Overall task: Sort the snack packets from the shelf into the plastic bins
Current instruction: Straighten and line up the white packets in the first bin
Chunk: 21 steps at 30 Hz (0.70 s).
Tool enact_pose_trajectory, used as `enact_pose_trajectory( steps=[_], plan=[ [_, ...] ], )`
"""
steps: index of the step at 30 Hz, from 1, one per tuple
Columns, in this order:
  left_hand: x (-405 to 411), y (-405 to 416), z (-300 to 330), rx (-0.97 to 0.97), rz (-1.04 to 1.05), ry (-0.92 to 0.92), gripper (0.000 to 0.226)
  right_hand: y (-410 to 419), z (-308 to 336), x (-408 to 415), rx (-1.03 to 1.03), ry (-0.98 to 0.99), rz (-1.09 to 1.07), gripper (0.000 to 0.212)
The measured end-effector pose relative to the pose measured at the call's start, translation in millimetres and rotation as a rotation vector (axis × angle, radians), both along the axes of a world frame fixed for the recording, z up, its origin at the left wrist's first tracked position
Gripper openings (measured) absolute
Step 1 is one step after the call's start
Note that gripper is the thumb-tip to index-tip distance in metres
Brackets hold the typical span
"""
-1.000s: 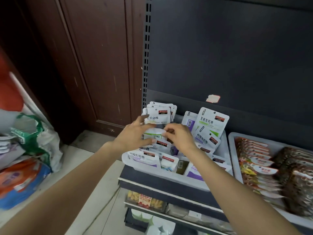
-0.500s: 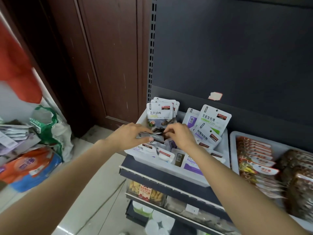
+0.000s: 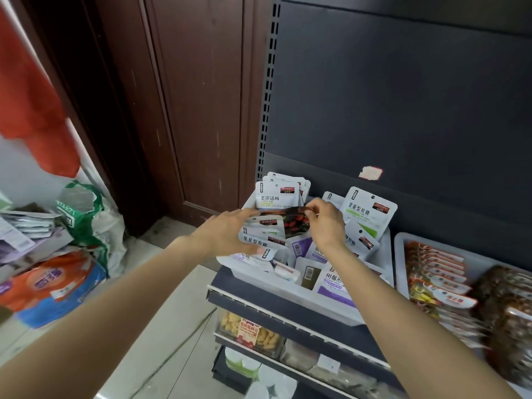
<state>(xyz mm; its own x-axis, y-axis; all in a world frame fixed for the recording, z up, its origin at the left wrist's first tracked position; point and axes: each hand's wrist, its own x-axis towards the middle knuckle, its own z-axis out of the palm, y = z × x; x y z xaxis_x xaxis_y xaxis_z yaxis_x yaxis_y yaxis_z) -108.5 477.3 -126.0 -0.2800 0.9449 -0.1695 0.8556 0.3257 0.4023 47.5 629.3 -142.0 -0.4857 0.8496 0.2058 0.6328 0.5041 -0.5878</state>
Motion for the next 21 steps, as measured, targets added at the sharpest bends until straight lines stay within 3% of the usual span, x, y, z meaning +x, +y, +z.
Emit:
enact_pose_trajectory(
  steps=[3, 7, 13, 15, 18, 21],
  plan=[
    [-7, 12, 3, 0.008, -0.015, -0.044, 0.087, -4, 2, -3, -0.067, -0.009, 0.067, 0.012],
    [-16, 22, 2, 0.009, -0.037, -0.107, 0.087, -3, 13, -3, -0.019, 0.067, -0.011, 0.013],
    [-13, 40, 9, 0.218, 0.01, -0.165, 0.032, -12, 20, -19, -0.034, 0.017, 0.196, 0.007],
    [-11, 47, 10, 0.261, 0.012, -0.07, 0.021, -13, 19, -24, -0.082, 0.091, 0.189, 0.004],
    [-14, 52, 9, 0.288, 0.06, 0.008, 0.014, -9, 17, -20, -0.137, 0.104, 0.194, 0.018],
    [-27, 48, 4, 0.369, 0.101, -0.162, 0.004, 6, 6, -6, -0.174, -0.105, 0.086, 0.029]
  ],
)
